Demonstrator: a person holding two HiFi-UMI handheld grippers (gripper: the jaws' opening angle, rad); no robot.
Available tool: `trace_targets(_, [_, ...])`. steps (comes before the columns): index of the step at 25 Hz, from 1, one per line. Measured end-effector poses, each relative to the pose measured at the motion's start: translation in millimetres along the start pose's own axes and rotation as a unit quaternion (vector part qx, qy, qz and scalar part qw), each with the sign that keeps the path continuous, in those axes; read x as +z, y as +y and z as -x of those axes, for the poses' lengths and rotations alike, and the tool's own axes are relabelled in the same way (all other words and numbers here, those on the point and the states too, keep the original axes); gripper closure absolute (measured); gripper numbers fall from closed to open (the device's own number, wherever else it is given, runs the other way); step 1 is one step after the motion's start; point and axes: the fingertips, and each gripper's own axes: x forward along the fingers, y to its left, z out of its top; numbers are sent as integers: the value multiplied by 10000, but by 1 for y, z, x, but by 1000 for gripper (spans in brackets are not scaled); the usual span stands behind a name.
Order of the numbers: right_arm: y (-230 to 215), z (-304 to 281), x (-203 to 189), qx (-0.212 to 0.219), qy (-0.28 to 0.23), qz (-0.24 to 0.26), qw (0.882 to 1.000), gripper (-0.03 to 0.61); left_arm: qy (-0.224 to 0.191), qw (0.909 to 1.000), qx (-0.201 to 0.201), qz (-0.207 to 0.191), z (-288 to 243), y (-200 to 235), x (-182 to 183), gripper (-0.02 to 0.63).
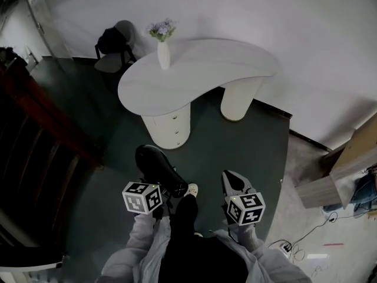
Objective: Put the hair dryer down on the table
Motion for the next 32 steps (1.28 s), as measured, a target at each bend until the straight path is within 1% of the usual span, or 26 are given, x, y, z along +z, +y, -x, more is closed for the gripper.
trace_targets(3, [-14, -37, 33, -8, -38, 24, 10000, 569, -2, 10000, -65, -69, -35, 16, 39, 360])
trace_targets(7, [-29, -80, 77, 9, -142, 159, 9998, 569, -126, 9996, -174, -201, -73, 32, 88, 360])
trace_targets(12, [-40, -140, 110, 133, -184, 294, 9993, 569, -185, 9992, -189, -296, -116, 61, 129, 360])
trace_targets(15, [-46, -163, 113, 151, -159, 277, 9994, 569, -169, 9991, -233, -312, -133, 72, 138, 360])
trace_targets(19, [-55, -180, 113, 122, -87, 213, 9997, 569, -16, 9993, -225, -309, -150, 82, 138, 360])
trace_targets(26, [-98, -205, 110, -26, 156, 17, 9999, 569, 311, 9991, -280, -102, -194, 87, 128, 360])
trace_targets(32, [-130, -250, 134, 194, 162, 45, 9997, 569, 307, 9993, -224, 15, -243, 91, 150, 360])
